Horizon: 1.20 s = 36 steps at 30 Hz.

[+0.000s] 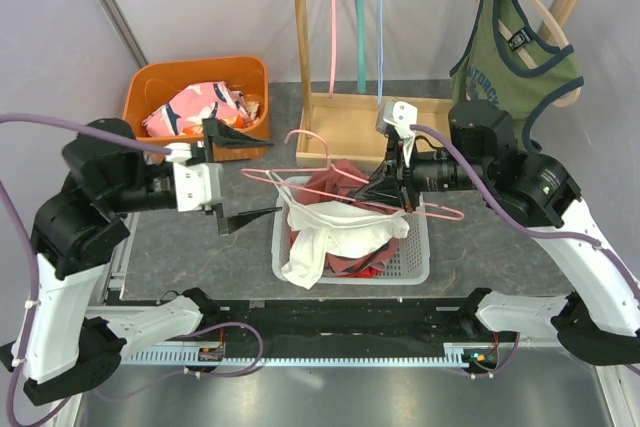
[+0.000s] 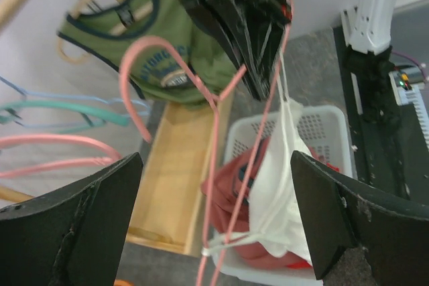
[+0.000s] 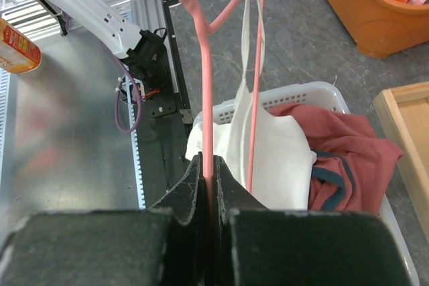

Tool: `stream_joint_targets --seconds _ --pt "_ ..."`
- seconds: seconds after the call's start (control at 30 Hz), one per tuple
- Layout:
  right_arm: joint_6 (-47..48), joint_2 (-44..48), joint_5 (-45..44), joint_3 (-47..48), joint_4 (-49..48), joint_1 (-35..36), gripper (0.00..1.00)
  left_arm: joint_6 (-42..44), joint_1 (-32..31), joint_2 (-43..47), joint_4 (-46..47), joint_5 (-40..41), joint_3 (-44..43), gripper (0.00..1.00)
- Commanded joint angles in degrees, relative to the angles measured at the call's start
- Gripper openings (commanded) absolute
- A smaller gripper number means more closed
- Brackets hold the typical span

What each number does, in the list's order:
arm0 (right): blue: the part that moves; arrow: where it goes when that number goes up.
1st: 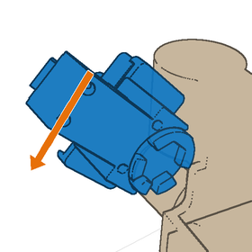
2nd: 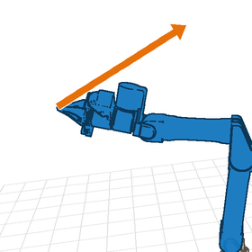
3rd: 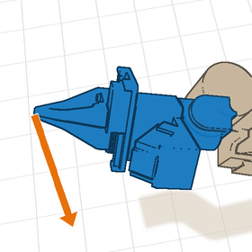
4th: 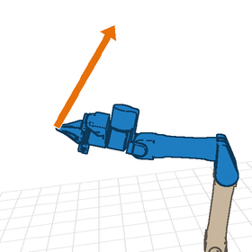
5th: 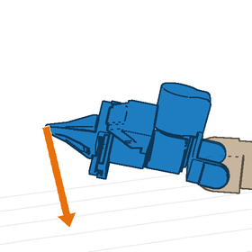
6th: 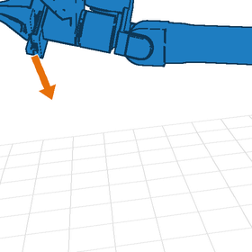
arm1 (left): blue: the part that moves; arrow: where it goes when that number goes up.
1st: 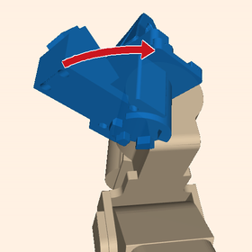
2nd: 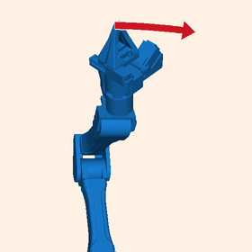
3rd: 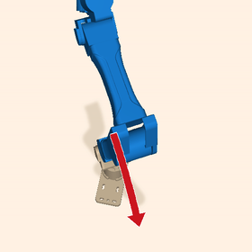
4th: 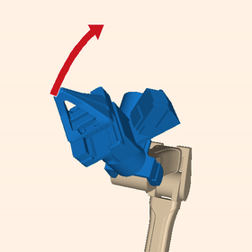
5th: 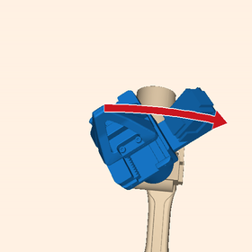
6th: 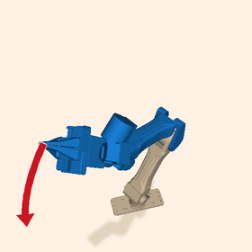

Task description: Remove the tank top from the hanger

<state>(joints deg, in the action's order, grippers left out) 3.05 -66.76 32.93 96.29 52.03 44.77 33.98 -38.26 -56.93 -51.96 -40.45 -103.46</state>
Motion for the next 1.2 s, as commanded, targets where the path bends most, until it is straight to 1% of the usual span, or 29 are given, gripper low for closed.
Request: stream_joint_targets --seconds 0.0,0.27,0.37,0.47,0.53,0.57,0.63,0.77,0.83,0.87,0.9,0.97,1.0,1.07,1.1,1.17 --pt "2.31 3.56 1.87 2.68 -0.97 0.31 0.0 -1.19 0.29 3.4 -1.12 1.86 3.43 0.99" --pt "3.45 5.33 3.9 -0.49 -0.26 0.31 0.0 -0.67 0.38 2.17 -3.14 0.55 5.81 0.99" --pt "3.72 5.41 5.04 -0.67 -0.35 0.31 0.0 -0.93 0.38 0.51 -3.93 -0.68 5.55 0.99" --pt "3.72 5.59 6.53 -0.4 -0.79 0.31 0.0 -1.89 0.38 -2.13 -4.46 -0.07 4.68 0.99" --pt "3.72 5.5 7.15 -0.14 -1.05 0.31 0.0 -2.25 0.38 -3.88 -5.33 -1.38 4.32 0.94" --pt "3.81 5.42 7.24 -0.05 -1.31 0.31 0.0 -1.55 0.38 -3.98 -5.43 -3.48 4.49 0.93" --pt "3.81 5.33 7.94 0.3 -2.02 0.4 0.0 -1.02 0.38 -4.33 -5.43 -5.07 4.58 0.92" --pt "3.54 4.36 9.78 1.18 -3.07 0.31 0.0 -1.81 0.38 -4.69 -5.34 -4.29 5.54 0.9" --pt "3.54 4.1 10.05 1.27 -3.34 0.31 0.0 -1.63 0.29 -4.77 -5.25 -4.2 5.72 0.87" --pt "3.63 4.1 9.79 1.27 -3.43 0.31 0.0 -1.63 0.38 -4.69 -5.34 -4.38 5.46 0.85" --pt "3.72 4.01 9.61 1.27 -3.43 0.4 0.0 -1.63 0.29 -4.77 -5.34 -4.46 5.37 0.74" --pt "3.81 3.92 9.26 1.27 -3.43 0.31 0.0 -1.63 0.29 -4.68 -5.25 -4.47 4.85 0.47" --pt "3.89 3.92 9.17 1.18 -3.51 0.31 0.0 -1.63 0.38 -4.77 -5.34 -4.47 4.67 0.26" --pt "3.98 3.66 9.17 1.18 -3.69 0.4 0.0 -2.59 0.29 -4.95 -5.34 -4.12 4.23 0.17" --pt "3.98 3.57 9.26 1.18 -3.86 0.31 0.0 -3.12 0.29 -5.21 -5.43 -4.03 4.14 0.16" --pt "3.98 3.31 9.26 1.53 -4.57 0.31 0.0 -3.65 0.38 -5.48 -5.87 -4.73 4.32 0.22"
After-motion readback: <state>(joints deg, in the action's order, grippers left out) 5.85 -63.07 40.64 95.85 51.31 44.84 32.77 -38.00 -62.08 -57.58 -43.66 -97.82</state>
